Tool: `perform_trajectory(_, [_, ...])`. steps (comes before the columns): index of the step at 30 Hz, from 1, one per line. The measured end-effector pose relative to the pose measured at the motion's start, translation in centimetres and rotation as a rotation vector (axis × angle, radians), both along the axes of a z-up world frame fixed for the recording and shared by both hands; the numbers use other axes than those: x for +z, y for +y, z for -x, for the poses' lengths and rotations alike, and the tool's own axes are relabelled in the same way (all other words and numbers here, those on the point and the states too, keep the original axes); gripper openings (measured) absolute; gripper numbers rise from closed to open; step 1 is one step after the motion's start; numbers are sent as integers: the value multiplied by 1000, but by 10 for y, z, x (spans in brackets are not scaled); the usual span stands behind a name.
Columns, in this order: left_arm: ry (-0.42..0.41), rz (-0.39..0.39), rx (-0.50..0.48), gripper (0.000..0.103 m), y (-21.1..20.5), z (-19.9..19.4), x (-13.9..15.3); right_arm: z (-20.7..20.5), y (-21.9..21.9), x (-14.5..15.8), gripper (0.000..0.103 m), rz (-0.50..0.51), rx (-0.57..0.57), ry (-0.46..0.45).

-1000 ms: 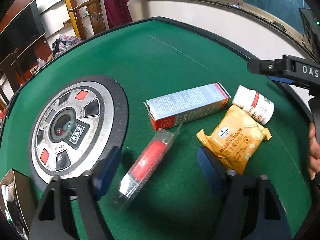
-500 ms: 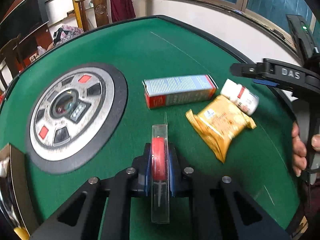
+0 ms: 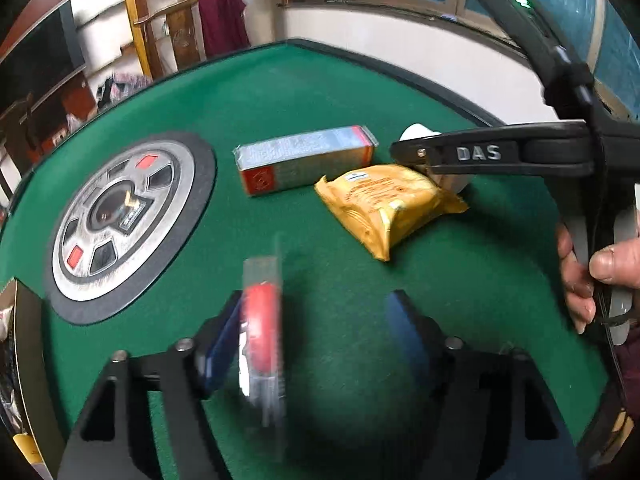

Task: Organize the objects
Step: 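Grasp the red-labelled white pill bottle with the right tool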

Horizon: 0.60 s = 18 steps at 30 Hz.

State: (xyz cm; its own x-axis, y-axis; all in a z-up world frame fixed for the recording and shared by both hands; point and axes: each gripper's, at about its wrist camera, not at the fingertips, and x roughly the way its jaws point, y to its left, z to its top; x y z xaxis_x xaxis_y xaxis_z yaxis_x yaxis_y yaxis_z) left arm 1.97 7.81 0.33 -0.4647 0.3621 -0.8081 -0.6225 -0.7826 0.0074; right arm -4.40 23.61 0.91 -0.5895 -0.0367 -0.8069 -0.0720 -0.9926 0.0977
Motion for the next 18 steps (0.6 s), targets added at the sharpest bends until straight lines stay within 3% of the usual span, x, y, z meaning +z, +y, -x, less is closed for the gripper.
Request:
perform_trajectory(4, [-9, -9, 15, 75, -3, 2, -1, -1, 1, -1, 46, -7, 2, 0])
perform_trajectory(6, [-9, -6, 25, 68, -4, 2, -1, -2, -1, 0, 44, -3, 11, 2])
perform_trajectory(7, [-3, -9, 35, 51, -7, 0, 1, -2, -2, 0, 43, -10, 13, 2])
perform_trajectory(8, [0, -7, 48, 27, -10, 1, 1, -3, -3, 0, 42, -19, 15, 3])
perform_trajectory(9, [-3, -7, 70, 16, -14, 1, 2, -3, -5, 0, 40, -34, 18, 3])
perform_trajectory(10, [-11, -16, 85, 13, -18, 0, 3, -3, -6, 1, 40, -43, 20, 3])
perform_trajectory(18, [1, -93, 139, 13, -39, -19, 24, -5, -2, 2, 37, -51, 6, 8])
